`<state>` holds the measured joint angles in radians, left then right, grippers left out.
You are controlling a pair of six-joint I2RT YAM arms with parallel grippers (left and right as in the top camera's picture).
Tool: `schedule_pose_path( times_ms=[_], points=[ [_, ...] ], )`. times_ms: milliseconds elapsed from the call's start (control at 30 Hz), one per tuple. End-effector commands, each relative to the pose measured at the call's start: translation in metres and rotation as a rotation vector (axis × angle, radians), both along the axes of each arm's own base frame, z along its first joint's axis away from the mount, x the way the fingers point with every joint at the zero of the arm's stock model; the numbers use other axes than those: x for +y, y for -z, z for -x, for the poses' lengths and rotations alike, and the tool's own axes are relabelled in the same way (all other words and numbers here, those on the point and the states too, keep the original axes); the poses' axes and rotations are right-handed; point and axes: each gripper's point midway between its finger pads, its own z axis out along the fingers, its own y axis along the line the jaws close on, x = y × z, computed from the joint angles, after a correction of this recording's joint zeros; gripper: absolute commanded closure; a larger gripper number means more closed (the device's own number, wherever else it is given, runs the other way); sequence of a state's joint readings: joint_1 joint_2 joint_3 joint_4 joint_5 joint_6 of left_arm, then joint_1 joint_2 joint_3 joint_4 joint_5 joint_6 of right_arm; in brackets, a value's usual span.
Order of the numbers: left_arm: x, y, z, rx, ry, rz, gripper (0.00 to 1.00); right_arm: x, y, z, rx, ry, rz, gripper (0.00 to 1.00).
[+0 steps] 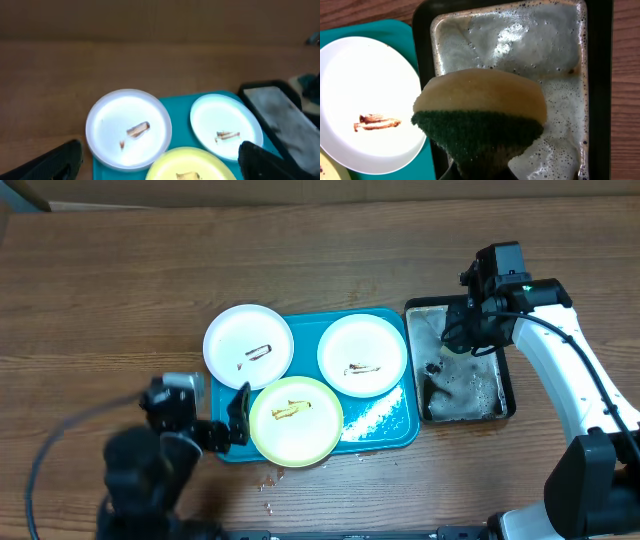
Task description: Clean dirty plates on tray and stack at the side
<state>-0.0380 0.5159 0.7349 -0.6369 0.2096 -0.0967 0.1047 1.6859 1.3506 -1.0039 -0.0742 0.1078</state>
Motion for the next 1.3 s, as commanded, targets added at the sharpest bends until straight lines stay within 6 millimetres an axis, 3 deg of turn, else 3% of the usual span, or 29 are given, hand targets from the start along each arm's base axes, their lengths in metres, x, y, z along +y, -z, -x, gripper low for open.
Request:
schedule_pose_path(
  times_ms=[0,267,367,667,1067,1267],
  points=[
    [-0.008,-0.019,-0.018,0.108,0.045,0.001,0.0,-0.001,-0.015,-0.007,-0.047,0.0,-0.006,0.96],
    [-0.016,-0.022,-0.052,0.309,0.104,-0.016,0.0,-0.001,-0.014,-0.004,-0.034,0.0,-0.004,0.96],
    [-0.033,-0.022,-0.052,0.318,0.229,-0.014,0.0,-0.001,-0.014,-0.002,-0.025,0.0,-0.003,0.96],
    [-0.026,-0.012,-0.055,0.379,0.152,0.021,0.0,-0.001,-0.013,0.0,-0.017,0.0,-0.003,0.96],
    [-0.037,0.03,-0.059,0.575,0.196,0.073,0.0,0.0,-0.013,0.001,-0.012,-0.002,-0.009,0.96],
    [-0.049,0.059,-0.064,0.649,0.244,-0.03,0.0,0.0,-0.012,0.004,-0.001,-0.002,-0.008,0.96]
  ],
)
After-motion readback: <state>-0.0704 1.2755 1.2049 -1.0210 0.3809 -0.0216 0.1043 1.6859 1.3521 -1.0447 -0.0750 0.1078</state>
